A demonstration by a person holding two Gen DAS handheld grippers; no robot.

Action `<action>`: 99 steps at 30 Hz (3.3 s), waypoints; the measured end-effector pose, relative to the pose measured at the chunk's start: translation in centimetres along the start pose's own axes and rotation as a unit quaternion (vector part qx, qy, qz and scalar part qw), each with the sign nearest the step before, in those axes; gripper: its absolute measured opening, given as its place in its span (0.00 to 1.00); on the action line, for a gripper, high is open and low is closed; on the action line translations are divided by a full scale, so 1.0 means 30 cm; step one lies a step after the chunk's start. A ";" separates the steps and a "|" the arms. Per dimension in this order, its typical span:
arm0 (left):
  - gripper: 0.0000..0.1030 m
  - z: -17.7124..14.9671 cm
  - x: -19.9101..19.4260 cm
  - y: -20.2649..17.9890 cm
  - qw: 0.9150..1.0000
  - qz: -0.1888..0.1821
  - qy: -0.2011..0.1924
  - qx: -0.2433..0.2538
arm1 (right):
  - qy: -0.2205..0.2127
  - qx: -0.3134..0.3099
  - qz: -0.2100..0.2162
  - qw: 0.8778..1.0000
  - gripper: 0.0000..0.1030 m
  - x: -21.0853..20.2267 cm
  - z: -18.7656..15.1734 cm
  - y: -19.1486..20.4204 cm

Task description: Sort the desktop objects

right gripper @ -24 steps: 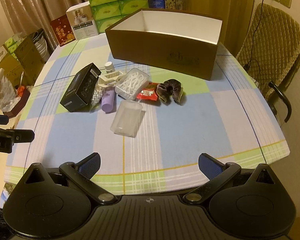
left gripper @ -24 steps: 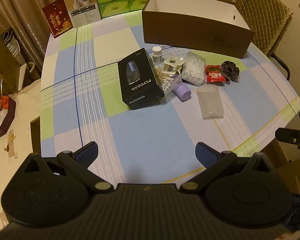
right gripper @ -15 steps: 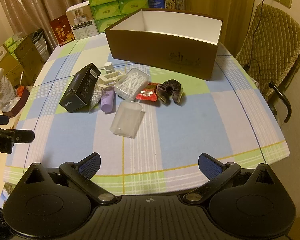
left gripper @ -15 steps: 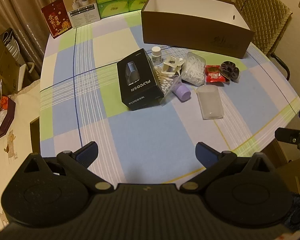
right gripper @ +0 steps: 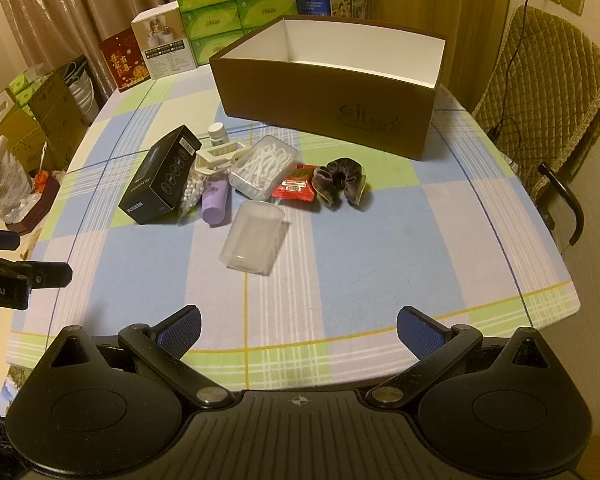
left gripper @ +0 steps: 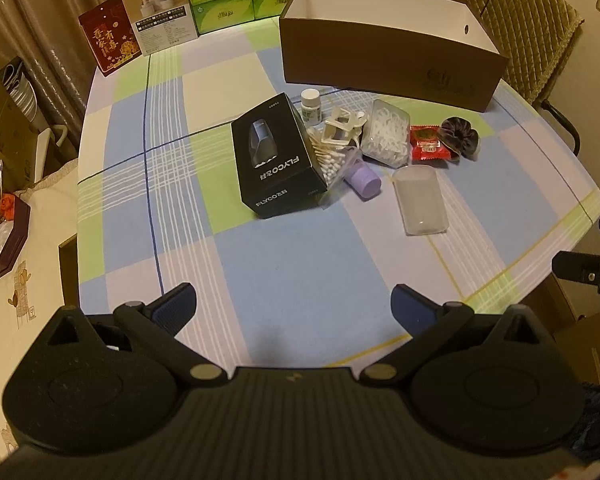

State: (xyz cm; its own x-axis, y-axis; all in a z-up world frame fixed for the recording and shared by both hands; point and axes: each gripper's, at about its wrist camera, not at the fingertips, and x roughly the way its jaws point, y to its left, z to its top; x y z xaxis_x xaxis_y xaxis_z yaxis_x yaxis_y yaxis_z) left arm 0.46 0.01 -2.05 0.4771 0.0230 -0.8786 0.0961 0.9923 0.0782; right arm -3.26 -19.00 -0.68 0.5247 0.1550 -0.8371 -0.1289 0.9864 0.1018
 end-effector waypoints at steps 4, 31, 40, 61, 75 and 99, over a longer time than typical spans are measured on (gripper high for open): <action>0.99 -0.001 0.005 0.002 1.000 -0.002 0.002 0.004 | 0.002 0.000 0.003 1.000 0.98 0.009 0.006 -0.001; 0.99 0.049 0.114 0.008 0.999 0.013 0.016 0.025 | 0.005 0.017 0.005 1.000 0.98 0.057 0.059 -0.047; 0.99 0.097 0.173 -0.012 0.999 0.018 0.002 0.043 | 0.002 0.021 0.000 1.000 0.98 0.084 0.097 -0.095; 0.79 0.206 0.382 -0.097 0.994 0.036 -0.022 0.103 | 0.008 0.037 0.000 0.999 0.98 0.193 0.207 -0.223; 0.66 0.269 0.516 -0.164 0.983 0.090 -0.025 0.156 | 0.027 0.040 0.001 0.999 0.98 0.265 0.271 -0.285; 0.52 0.389 0.437 0.200 0.996 0.038 -0.008 -0.077 | 0.046 -0.019 0.042 0.998 0.98 0.372 0.407 -0.394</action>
State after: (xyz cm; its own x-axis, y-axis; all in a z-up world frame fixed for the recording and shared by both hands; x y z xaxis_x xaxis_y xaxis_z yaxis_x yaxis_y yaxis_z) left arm 17.49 4.83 -7.62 0.4922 0.0979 -0.8650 -0.0748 0.9947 0.0700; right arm 14.39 -28.27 -4.66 0.4312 0.2302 -0.8724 -0.2030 0.9669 0.1549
